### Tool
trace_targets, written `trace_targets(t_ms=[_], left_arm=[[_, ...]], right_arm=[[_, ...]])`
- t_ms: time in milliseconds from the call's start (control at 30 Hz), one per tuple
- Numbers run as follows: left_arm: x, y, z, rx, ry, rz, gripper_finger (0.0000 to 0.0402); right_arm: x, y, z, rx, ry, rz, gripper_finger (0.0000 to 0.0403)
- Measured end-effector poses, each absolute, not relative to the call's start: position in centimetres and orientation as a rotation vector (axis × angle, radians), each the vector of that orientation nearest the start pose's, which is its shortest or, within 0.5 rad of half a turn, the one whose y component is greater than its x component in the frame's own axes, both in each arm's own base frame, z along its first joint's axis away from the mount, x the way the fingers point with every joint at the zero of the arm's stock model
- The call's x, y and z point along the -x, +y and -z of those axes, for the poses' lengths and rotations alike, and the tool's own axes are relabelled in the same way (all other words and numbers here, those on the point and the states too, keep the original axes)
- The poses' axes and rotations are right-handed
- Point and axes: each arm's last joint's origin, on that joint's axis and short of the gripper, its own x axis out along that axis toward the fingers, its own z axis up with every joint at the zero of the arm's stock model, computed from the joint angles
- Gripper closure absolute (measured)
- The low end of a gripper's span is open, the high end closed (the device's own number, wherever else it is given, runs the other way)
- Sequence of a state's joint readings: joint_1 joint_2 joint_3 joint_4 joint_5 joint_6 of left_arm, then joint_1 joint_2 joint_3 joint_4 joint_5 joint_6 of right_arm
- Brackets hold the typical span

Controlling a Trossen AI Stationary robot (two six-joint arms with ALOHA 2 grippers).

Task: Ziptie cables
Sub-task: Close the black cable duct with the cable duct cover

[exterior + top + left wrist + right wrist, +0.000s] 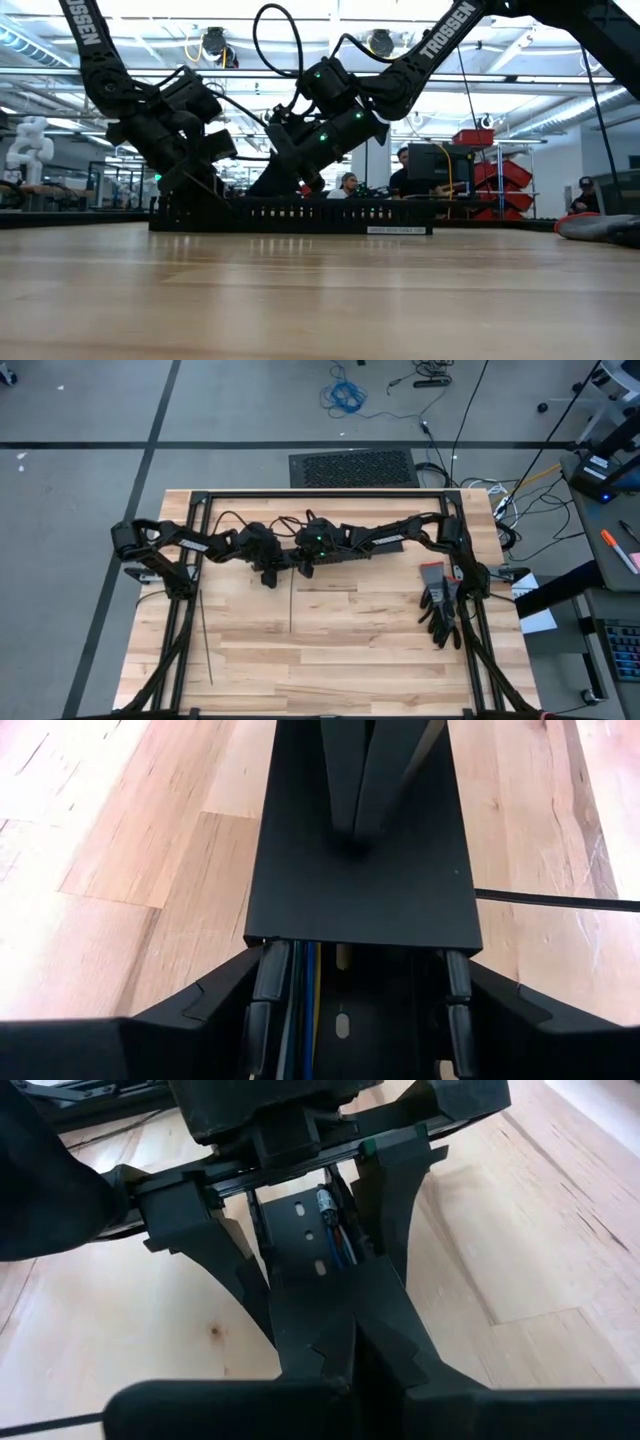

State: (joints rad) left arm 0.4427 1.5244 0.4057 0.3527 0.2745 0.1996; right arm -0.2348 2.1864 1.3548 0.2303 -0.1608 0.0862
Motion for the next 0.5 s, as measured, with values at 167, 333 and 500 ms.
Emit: trace_targets(t_ms=[167, 333, 500], left_arm=[[-21.72, 9.42, -10.99, 0.085, 0.725, -0.094, 0.015], [-21.71, 9.42, -11.03, 0.084, 0.724, -0.094, 0.015], [-21.72, 9.43, -11.03, 0.085, 0.723, -0.095, 0.015]], right_arm=[[-45.04, -10.25, -12.08, -0.206, 0.589, 0.082, 0.0403], [-45.1, -10.25, -11.71, -0.212, 0.587, 0.076, 0.0403], [-45.11, -10.24, -11.69, -0.213, 0.587, 0.075, 0.0403]])
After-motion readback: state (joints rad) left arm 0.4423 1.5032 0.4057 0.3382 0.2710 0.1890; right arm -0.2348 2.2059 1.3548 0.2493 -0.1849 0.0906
